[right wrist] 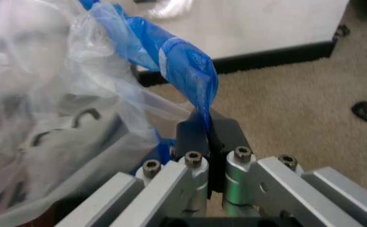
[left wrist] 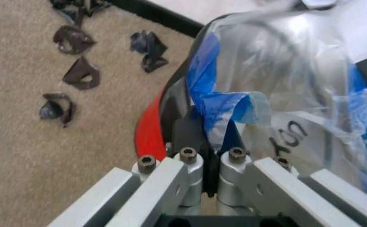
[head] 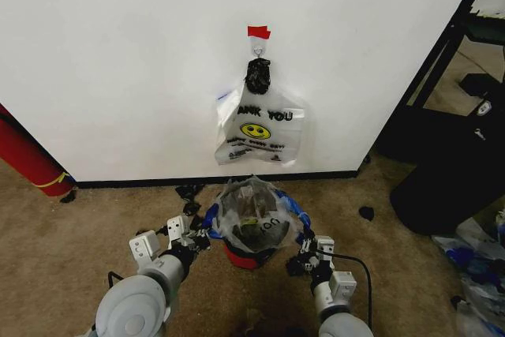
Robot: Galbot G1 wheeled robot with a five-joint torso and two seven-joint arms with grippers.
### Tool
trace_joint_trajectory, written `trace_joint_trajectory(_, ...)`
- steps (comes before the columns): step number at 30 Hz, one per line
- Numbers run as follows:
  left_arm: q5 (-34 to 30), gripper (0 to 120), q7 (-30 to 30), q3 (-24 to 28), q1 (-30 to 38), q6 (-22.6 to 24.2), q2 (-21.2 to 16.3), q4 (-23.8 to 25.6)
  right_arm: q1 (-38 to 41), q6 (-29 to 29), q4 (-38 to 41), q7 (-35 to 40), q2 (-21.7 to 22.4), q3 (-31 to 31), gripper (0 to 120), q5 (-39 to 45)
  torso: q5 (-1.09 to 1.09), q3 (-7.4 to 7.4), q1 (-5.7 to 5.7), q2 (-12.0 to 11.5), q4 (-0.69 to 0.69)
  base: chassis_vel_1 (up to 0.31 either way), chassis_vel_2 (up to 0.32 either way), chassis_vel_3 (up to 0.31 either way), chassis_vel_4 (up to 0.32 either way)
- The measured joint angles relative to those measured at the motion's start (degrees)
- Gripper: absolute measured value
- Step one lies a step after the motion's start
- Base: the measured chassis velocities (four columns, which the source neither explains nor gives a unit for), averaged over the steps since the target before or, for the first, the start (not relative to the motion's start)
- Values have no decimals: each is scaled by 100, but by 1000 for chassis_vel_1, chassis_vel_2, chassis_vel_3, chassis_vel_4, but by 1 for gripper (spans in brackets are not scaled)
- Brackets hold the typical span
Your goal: Pick up the garbage bag from the wall and place it over the trash bin.
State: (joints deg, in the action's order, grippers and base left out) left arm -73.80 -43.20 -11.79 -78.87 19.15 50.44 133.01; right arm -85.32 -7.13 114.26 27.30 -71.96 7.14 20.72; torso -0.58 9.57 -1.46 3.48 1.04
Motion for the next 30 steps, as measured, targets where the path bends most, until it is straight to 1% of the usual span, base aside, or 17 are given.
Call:
trace_joint_trajectory(15, -83, 0, -112, -72, -222, 261, -40, -185, 280, -191, -412, 57, -12, -50, 0, 160, 0, 0, 0, 0, 0, 0, 0, 0, 0)
trace_joint_trajectory(24, -77, 0, -117, -44, -297, 319, -78, -315, 444, -227, -588, 61, -23, -72, 0, 281, 0, 0, 0, 0, 0, 0, 0, 0, 0)
trace_joint_trajectory(28, -62, 0, -71, 26, -224, 326, -60, -494, 538, -280, -687, 52, 38, -84, 0, 505, 0, 0, 0, 0, 0, 0, 0, 0, 0)
trace_joint_trajectory(30, -49, 0, -52, 94, -128, 326, -13, -661, 621, -303, -794, 45, 59, -85, 0, 625, 0, 0, 0, 0, 0, 0, 0, 0, 0)
